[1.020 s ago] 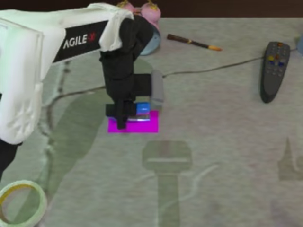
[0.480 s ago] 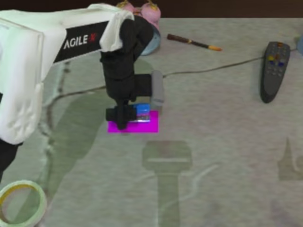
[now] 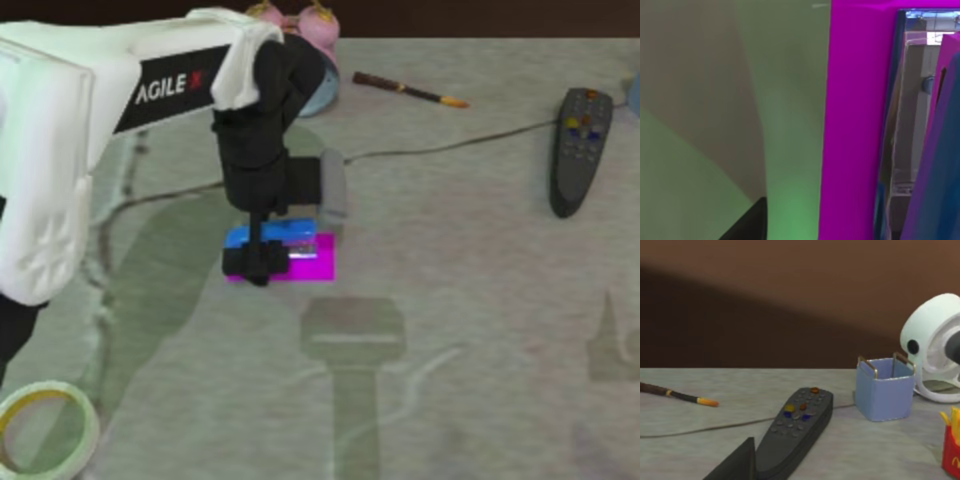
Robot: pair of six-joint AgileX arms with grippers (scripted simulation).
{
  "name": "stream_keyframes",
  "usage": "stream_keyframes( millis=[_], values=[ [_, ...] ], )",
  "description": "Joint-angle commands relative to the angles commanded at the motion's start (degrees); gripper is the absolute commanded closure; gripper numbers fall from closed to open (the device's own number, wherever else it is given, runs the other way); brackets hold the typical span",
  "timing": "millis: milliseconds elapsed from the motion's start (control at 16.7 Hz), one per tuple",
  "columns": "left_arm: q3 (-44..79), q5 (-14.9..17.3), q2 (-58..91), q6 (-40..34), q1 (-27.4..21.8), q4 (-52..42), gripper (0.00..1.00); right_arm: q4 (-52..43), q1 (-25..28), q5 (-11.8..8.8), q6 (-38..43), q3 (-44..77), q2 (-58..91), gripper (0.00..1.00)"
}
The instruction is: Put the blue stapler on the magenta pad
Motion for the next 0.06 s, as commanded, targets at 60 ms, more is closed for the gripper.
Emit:
stream_keyframes(
  millis=[60],
  values=[
    [0.0, 0.0, 0.0, 0.0, 0.0, 0.0, 0.0, 0.0, 0.0, 0.0, 0.0, 0.0, 0.0, 0.0]
  ],
)
